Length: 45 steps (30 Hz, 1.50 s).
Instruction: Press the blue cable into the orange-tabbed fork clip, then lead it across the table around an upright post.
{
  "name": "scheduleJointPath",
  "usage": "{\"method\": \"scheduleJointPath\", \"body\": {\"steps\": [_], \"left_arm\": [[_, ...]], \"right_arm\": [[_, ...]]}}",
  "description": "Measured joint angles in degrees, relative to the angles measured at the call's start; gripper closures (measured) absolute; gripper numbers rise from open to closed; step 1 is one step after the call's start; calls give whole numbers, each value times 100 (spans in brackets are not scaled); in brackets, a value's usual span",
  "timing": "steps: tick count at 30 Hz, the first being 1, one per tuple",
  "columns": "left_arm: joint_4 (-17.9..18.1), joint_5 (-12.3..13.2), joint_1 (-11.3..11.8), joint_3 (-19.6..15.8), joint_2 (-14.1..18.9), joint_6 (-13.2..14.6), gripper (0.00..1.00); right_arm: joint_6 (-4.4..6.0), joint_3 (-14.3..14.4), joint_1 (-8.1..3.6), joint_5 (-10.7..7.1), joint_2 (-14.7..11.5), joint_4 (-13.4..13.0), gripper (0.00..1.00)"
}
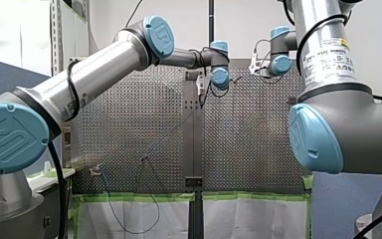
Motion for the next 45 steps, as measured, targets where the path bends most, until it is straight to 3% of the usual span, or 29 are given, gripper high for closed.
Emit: {"method": "scheduleJointPath", "body": {"steps": [1,2,3,4,5,6,7,18,19,23,24,25,36,45], "left_arm": [[21,19,0,-13,0,8,89],[48,37,1,-30,0,18,89],[63,44,1,-44,0,29,67],[79,50,0,-57,0,45,60],[102,65,-3,-79,-2,67,60],[116,77,-6,-97,-3,78,41],[126,89,-5,-119,-2,84,33],[45,290,84,-651,1,66,37],[51,306,94,-693,2,60,31],[98,427,126,-805,3,28,31],[102,444,129,-814,4,25,27],[106,456,131,-821,4,23,0],[129,312,136,-813,1,-236,0],[130,53,120,-764,3,-223,0]], "right_arm": [[1,1,-1,-1,0,4,100],[2,3,-1,-2,1,8,100],[2,7,-1,-3,1,16,100],[3,9,-2,-4,1,23,100],[3,12,-2,-5,2,30,100],[3,21,-4,-3,2,35,100],[3,30,-4,-3,2,38,100],[4,338,3,30,10,18,100],[4,364,6,32,12,16,100],[3,473,17,38,24,2,100],[4,506,23,39,27,0,100],[6,531,28,44,29,-6,100],[204,1054,101,152,119,-472,100],[207,1564,196,175,552,-981,100]]}}
